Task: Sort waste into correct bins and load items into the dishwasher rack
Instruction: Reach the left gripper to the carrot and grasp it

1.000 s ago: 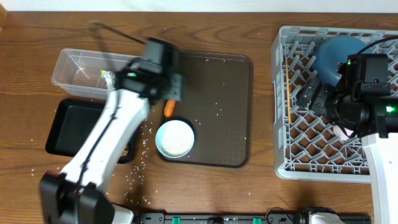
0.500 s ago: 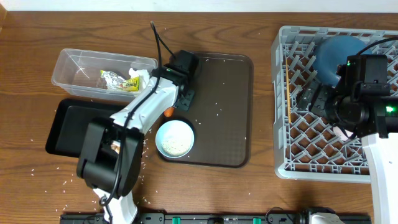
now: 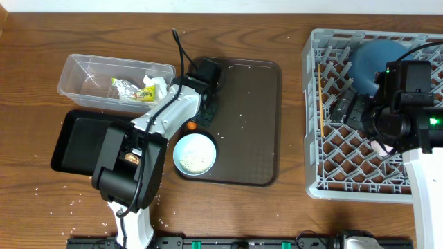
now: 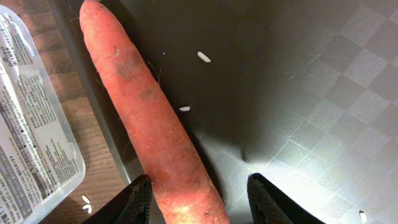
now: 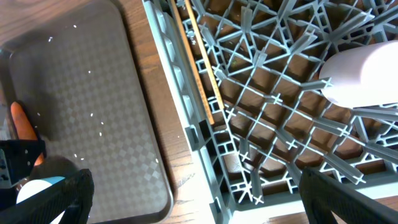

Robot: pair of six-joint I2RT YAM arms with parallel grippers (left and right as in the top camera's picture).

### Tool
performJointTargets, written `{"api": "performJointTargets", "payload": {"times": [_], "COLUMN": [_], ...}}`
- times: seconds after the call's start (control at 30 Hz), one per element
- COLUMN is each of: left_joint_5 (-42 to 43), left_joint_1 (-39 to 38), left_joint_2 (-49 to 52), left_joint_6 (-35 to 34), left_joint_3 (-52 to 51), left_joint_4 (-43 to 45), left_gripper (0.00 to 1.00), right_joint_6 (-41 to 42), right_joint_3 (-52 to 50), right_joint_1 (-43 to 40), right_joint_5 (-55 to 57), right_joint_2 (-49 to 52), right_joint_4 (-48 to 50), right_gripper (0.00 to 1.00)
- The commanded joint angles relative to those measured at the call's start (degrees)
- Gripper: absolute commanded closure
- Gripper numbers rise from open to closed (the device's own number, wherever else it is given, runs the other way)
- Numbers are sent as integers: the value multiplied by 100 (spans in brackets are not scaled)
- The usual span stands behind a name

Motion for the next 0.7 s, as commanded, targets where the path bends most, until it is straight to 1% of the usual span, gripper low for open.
{"api": "performJointTargets", "payload": {"times": [0.0, 0.03, 0.17, 0.2, 0.27, 0.37, 0.43, 0.5, 0.53, 0.57, 0.6, 0.67], "left_joint_5": [732, 822, 857, 859, 1012, 1408, 1458, 1453, 1453, 1449, 1453, 1447], "left_joint_1": [-2, -11, -13, -13, -20, -20, -20, -20, -20, -20, -20, -17], "left_joint_2": [223, 221, 210, 210, 210, 210, 210, 210, 210, 210, 197, 131], "left_joint_6": [35, 35, -2, -68, -127, -116, -120, -118, -118, -118, -120, -205], "left_joint_3": [-44, -44, -44, -44, -44, -44, -44, -44, -44, -42, -37, 7], "left_joint_4": [35, 39, 46, 46, 48, 76, 90, 101, 103, 105, 107, 81], "left_gripper": [53, 54, 56, 60, 62, 61, 59, 60, 62, 67, 68, 69], "right_joint_6": [-61, -61, -61, -61, -61, -61, -59, -61, -59, -59, -59, -59], "right_joint_3": [22, 20, 20, 20, 20, 22, 20, 20, 20, 20, 22, 20], "right_joint_1": [122, 122, 122, 122, 122, 122, 122, 125, 122, 122, 122, 122], "right_joint_5": [-24, -24, -24, -24, -24, -24, -24, -24, -24, -24, -24, -24], "right_joint_2": [20, 20, 20, 17, 20, 20, 17, 20, 20, 17, 20, 20], "right_joint_4": [-13, -13, -9, -7, -7, -4, 0, -2, -4, -7, -7, -4], "right_gripper": [1, 1, 1, 1, 1, 1, 1, 1, 1, 1, 1, 1]}}
